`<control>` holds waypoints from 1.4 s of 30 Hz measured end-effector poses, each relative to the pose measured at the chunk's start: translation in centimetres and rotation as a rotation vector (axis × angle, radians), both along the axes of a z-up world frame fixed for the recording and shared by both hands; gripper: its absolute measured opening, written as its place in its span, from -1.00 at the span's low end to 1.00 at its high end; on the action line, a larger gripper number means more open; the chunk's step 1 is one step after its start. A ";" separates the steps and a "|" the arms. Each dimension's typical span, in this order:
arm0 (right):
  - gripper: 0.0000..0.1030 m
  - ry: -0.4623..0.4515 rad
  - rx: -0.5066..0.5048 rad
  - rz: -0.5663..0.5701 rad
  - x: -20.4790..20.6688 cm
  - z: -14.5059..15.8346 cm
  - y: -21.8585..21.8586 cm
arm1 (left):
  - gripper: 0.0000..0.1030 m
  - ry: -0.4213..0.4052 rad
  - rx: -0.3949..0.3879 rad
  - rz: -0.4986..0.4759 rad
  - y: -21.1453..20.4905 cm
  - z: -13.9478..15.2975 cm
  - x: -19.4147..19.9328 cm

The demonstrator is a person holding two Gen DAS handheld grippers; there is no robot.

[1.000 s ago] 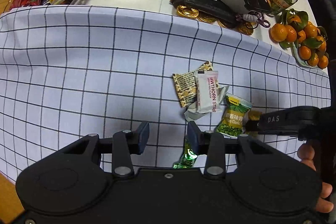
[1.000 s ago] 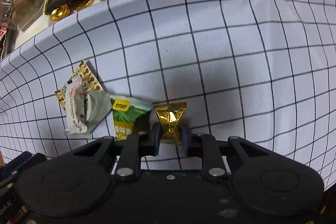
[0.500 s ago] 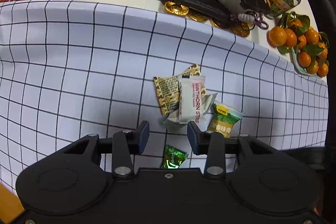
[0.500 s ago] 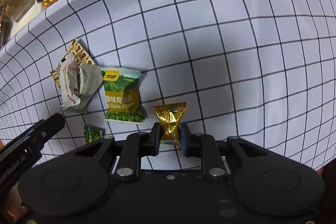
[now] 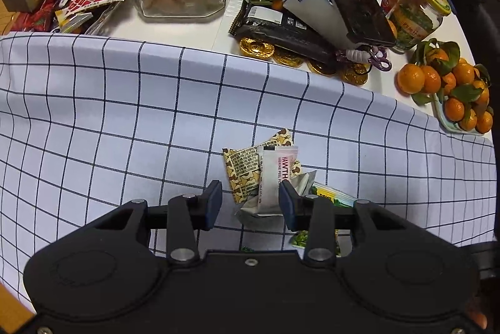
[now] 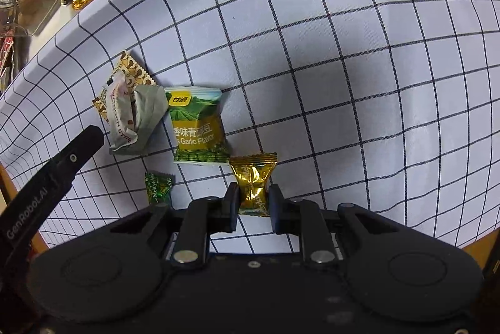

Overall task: Organize snacks
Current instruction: 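Close the right tool on the gold wrapped candy while the left tool reaches the hawthorn strip, then close the left tool on the white hawthorn strip packet and lift it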

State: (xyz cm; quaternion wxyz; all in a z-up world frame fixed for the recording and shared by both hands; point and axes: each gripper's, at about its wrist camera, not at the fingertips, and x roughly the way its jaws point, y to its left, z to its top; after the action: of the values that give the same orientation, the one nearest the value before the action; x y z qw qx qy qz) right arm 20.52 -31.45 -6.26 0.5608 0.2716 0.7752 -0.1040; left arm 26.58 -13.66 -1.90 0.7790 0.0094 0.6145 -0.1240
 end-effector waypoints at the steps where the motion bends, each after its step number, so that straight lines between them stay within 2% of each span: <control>1: -0.60 0.004 -0.006 0.004 0.1 0.0 0.0 | -0.07 -0.003 0.003 -0.004 -0.2 -0.1 0.0; 10: -0.60 -0.012 0.008 0.028 0.1 1.1 0.6 | -0.07 -0.030 0.049 -0.068 -2.2 -0.8 0.2; 18: -0.60 0.003 0.000 0.030 -0.1 0.6 0.4 | -0.07 0.019 0.058 -0.075 -2.8 -2.5 0.7; 27: -0.60 0.020 -0.009 0.036 0.4 -0.3 0.7 | -0.07 -0.016 0.063 -0.051 -2.4 -2.1 1.2; 33: -0.60 0.032 -0.007 0.044 0.5 -0.9 1.3 | -0.07 0.001 0.088 -0.061 -2.9 -2.9 1.4; 34: -0.60 0.033 -0.008 0.045 0.6 -0.9 1.3 | -0.09 0.003 0.089 -0.064 -3.0 -3.0 1.4; 37: -0.60 0.033 -0.007 0.045 0.6 -0.9 1.3 | -0.37 0.010 0.106 -0.077 -3.2 -3.2 1.2; 42: -0.60 0.035 -0.001 0.044 0.5 -0.9 0.9 | -0.40 -0.003 0.148 -0.098 -3.5 -3.1 0.6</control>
State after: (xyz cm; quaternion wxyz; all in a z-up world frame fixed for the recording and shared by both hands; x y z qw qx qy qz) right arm 20.98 -30.51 -7.19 0.5494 0.2523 0.7906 -0.0967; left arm 27.15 -17.18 -4.97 0.7702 0.0971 0.6195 -0.1165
